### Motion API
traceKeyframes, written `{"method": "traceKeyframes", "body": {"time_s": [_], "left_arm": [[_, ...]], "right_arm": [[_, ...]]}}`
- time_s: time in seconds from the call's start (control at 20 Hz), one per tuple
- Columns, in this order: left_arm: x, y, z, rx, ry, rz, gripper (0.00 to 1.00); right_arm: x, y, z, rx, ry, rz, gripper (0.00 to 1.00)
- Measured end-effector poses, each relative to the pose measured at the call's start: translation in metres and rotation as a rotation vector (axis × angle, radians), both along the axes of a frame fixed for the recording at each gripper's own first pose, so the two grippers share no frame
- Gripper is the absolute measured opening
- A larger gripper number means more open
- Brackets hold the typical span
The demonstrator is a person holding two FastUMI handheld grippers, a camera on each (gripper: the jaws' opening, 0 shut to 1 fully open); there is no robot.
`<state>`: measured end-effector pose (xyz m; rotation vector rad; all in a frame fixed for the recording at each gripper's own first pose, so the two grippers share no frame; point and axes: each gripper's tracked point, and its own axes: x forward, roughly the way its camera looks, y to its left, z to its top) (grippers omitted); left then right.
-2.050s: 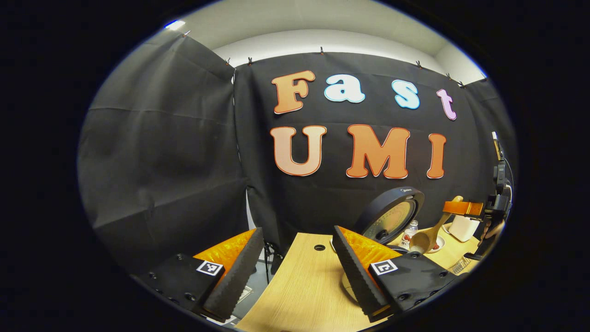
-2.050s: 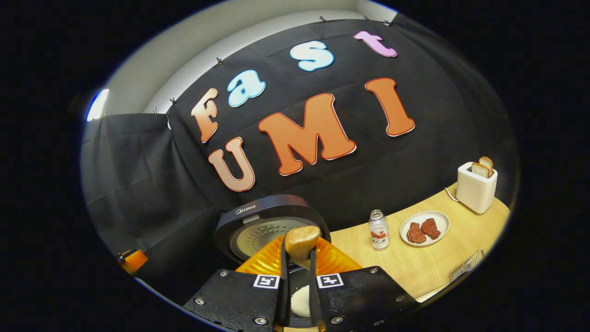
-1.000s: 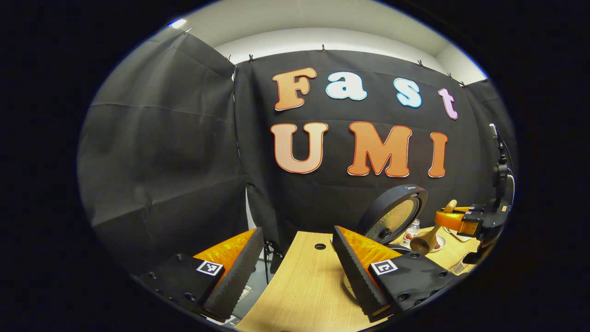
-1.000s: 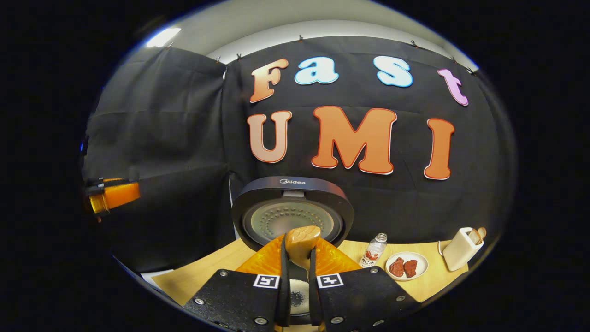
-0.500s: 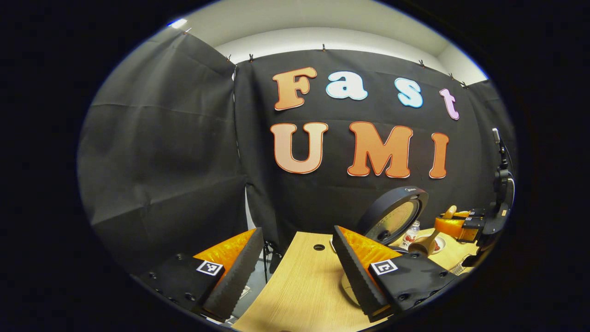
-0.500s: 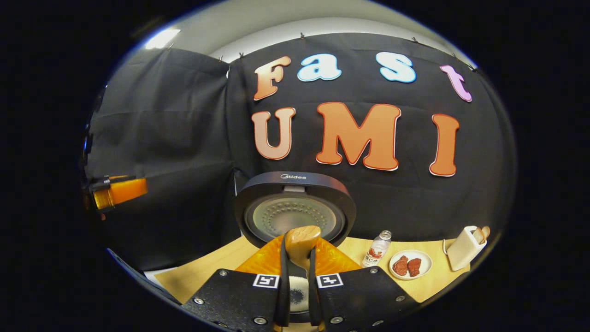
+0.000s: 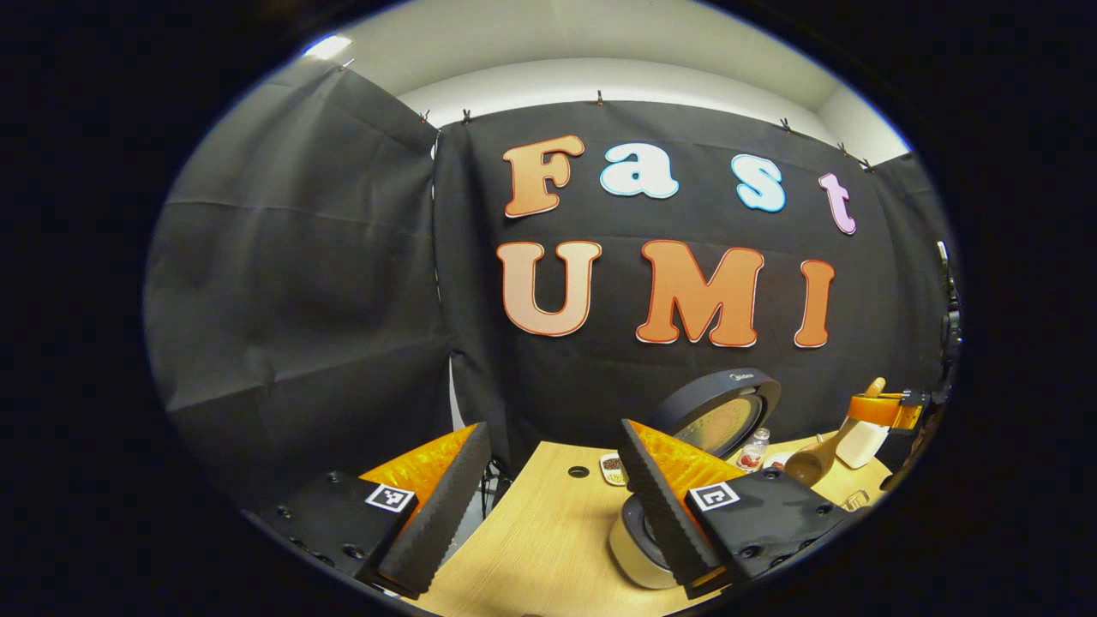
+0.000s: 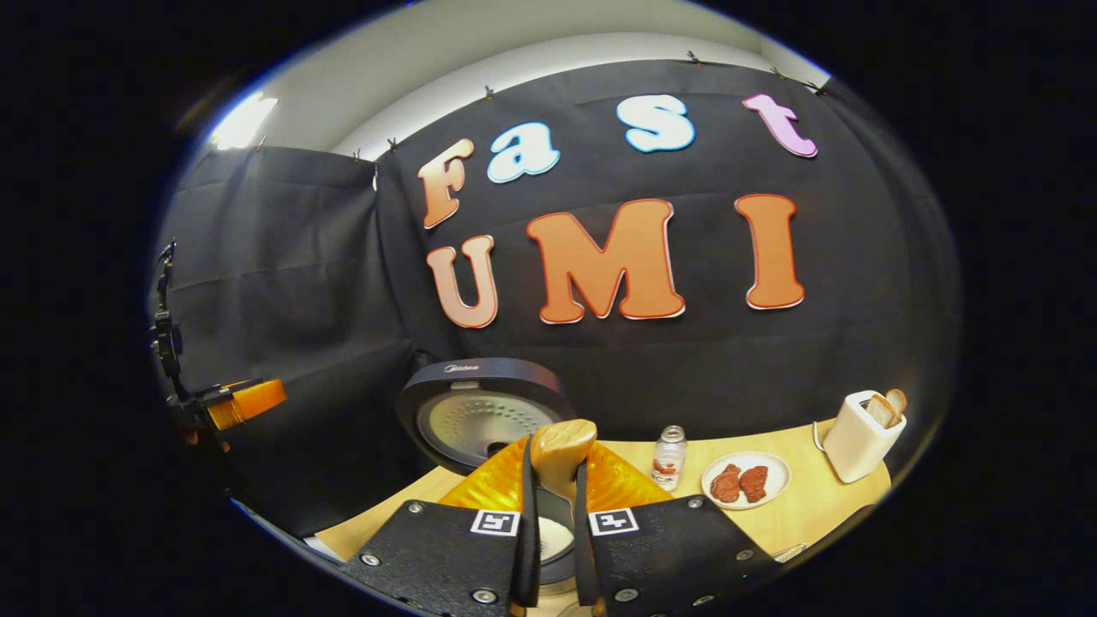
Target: Close the left gripper, press the button to open the rice cooker; take a wooden spoon from the chopstick holder with the right hand, scoop a spoonful of rice and pour it into the rice cooker, then put the wooden spoon back into the chopstick holder.
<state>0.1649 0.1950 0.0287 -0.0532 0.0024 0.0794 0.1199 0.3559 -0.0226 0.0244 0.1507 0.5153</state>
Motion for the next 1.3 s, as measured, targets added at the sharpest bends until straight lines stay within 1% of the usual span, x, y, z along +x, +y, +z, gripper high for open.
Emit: {"method": "traceKeyframes", "body": {"time_s": [0.35, 0.6, 0.75, 0.95, 1.1, 1.15, 1.2, 1.3], "left_arm": [[-0.001, -0.046, 0.009, 0.0, -0.013, 0.001, 1.0], [-0.009, -0.073, 0.008, -0.029, -0.007, 0.01, 1.0], [-0.016, -0.081, 0.012, -0.022, -0.013, 0.033, 1.0], [-0.027, -0.092, 0.017, -0.021, -0.016, 0.071, 1.0], [-0.034, -0.105, 0.013, 0.008, -0.005, 0.088, 1.0], [-0.036, -0.107, 0.012, 0.017, -0.003, 0.093, 1.0], [-0.038, -0.11, 0.012, 0.02, 0.0, 0.098, 1.0], [-0.042, -0.117, 0.011, 0.017, 0.006, 0.107, 1.0]], "right_arm": [[0.004, -0.121, 0.011, 0.012, -0.001, -0.127, 0.15], [0.002, -0.193, 0.001, 0.046, 0.038, -0.19, 0.16], [0.002, -0.231, -0.013, 0.059, 0.066, -0.221, 0.16], [0.003, -0.268, -0.042, 0.075, 0.117, -0.24, 0.16], [0.002, -0.286, -0.075, 0.106, 0.18, -0.254, 0.16], [0.003, -0.289, -0.086, 0.119, 0.204, -0.255, 0.2], [0.004, -0.291, -0.098, 0.129, 0.23, -0.254, 0.16], [0.008, -0.295, -0.118, 0.144, 0.27, -0.252, 0.16]]}}
